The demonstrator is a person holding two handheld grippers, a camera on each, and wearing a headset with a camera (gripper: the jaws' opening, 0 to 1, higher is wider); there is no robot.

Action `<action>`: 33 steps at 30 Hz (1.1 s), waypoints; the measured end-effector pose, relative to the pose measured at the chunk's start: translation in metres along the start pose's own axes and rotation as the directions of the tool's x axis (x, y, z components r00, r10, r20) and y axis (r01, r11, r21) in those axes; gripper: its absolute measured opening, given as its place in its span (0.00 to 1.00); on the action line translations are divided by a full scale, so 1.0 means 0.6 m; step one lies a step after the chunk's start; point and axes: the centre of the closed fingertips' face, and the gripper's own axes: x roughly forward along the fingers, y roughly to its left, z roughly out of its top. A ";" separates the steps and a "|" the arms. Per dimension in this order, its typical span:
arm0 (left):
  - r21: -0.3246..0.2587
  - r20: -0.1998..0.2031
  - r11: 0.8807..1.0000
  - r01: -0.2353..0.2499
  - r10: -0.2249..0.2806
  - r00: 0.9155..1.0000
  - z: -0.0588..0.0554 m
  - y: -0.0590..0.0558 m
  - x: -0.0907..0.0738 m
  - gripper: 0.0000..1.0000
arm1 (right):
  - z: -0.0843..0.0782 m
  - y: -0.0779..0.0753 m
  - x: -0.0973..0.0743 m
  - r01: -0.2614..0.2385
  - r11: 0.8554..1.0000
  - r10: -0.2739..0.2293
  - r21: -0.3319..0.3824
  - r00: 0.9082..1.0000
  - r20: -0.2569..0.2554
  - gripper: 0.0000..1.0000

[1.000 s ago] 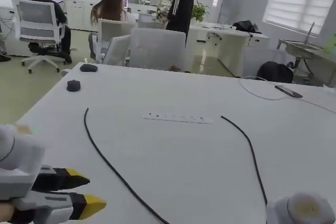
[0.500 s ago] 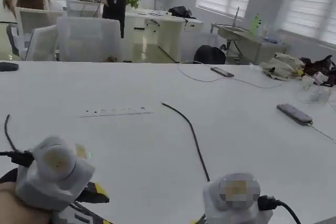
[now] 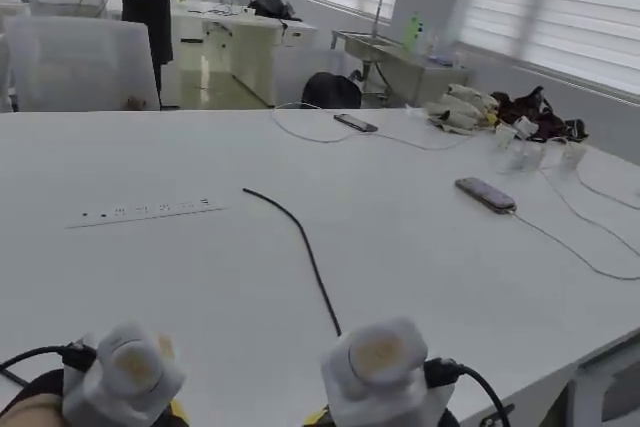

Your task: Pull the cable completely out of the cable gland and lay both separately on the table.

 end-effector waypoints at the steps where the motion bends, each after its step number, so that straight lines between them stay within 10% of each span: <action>1: -0.001 -0.005 1.000 0.002 -0.002 1.000 -0.003 -0.001 0.003 0.28 | 0.000 0.000 0.000 -0.001 1.000 0.001 0.003 1.000 0.001 0.34; 13: -0.006 -0.004 0.999 -0.043 0.043 0.999 -0.007 0.001 0.014 0.17 | 0.001 0.009 0.002 -0.028 1.000 0.028 -0.004 1.000 0.002 0.33; 21: -0.046 0.067 0.995 -0.083 0.086 0.994 0.022 -0.012 -0.061 0.16 | 0.003 0.016 0.002 -0.046 0.999 0.046 -0.011 0.999 0.009 0.33; 33: -0.219 0.214 0.951 -0.220 0.267 0.940 0.041 -0.029 -0.216 0.16 | 0.010 0.022 0.000 -0.055 0.997 0.057 -0.047 0.998 0.023 0.31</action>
